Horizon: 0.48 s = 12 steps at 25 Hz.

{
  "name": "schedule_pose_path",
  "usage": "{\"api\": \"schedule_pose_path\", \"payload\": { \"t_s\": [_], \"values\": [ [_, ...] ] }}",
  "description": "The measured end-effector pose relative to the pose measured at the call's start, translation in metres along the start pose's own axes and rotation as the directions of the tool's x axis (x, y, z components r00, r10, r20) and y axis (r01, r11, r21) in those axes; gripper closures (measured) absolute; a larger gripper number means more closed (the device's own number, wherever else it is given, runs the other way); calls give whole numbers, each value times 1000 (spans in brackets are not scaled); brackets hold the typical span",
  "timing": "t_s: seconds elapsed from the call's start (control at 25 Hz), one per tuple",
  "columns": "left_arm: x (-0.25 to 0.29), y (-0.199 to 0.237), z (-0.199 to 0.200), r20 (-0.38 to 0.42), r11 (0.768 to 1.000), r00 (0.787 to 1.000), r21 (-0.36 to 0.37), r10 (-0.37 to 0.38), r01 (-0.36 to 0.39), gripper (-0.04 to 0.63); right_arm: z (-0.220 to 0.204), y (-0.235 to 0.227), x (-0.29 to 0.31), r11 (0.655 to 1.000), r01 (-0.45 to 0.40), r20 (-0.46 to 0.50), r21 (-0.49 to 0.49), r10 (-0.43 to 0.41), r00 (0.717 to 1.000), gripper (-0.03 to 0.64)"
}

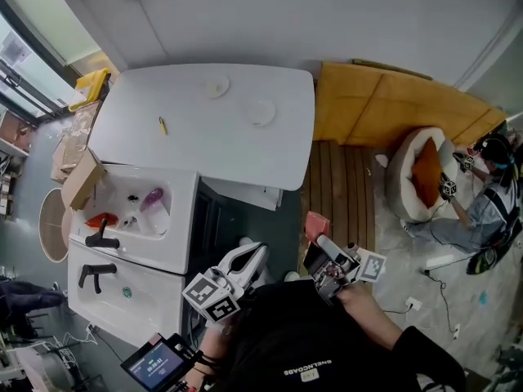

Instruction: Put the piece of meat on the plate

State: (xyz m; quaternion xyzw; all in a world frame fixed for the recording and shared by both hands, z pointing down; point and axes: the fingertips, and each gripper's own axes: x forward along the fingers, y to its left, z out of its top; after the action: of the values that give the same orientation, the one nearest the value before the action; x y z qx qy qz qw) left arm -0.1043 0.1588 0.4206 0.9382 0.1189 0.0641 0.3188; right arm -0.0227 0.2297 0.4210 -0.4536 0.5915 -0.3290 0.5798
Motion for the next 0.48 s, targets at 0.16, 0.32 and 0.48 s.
{"api": "schedule_pose_path", "payload": {
  "t_s": [0.16, 0.32, 0.48],
  "values": [
    [9, 20, 16, -28, 999, 999, 0, -32, 32, 575, 8, -11, 22, 1000, 7, 28, -6, -7, 1000, 297],
    [10, 44, 32, -46, 999, 998, -9, -50, 50, 575, 12, -23, 43, 1000, 21, 55, -9, -21, 998, 297],
    [11, 69, 47, -66, 998, 996, -22, -67, 66, 575, 15, -34, 62, 999, 34, 79, -12, -33, 996, 297]
  ]
}}
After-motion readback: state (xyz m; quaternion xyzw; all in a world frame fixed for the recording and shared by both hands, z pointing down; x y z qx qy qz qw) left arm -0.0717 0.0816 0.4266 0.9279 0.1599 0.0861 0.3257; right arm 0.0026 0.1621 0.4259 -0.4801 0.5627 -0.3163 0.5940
